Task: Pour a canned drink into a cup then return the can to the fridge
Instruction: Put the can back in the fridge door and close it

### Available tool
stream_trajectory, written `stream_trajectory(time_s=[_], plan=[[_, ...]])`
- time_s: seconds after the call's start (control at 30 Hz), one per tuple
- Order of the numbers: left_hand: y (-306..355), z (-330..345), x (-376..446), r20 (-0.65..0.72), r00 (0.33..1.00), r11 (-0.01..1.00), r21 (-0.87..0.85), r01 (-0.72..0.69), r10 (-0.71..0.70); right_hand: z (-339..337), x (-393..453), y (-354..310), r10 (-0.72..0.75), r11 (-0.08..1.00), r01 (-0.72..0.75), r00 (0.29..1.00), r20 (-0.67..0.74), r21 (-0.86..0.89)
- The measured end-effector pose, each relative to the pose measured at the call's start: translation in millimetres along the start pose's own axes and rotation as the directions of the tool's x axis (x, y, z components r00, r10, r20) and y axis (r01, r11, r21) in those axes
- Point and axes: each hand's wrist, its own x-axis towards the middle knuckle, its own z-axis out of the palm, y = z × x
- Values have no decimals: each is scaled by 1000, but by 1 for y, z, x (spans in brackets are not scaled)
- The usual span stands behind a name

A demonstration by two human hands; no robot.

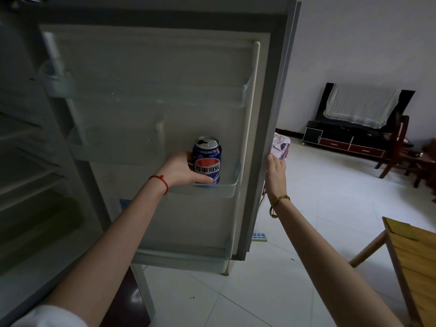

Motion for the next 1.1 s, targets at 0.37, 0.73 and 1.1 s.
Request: stream_trajectory(time_s=[0.37, 0.73, 1.1], plan=[[-1, 8, 27, 76, 994, 996, 24, 81, -83, 1, 22, 12, -30, 999, 30, 1000, 4, 45], [6, 17, 4, -148, 964, 975, -39, 217, -221, -14, 25, 17, -61, 994, 51, 994, 92, 101], [38, 128, -101, -731, 679, 994, 104, 17, 65, -37, 4, 16, -111, 991, 91, 971, 211, 101]])
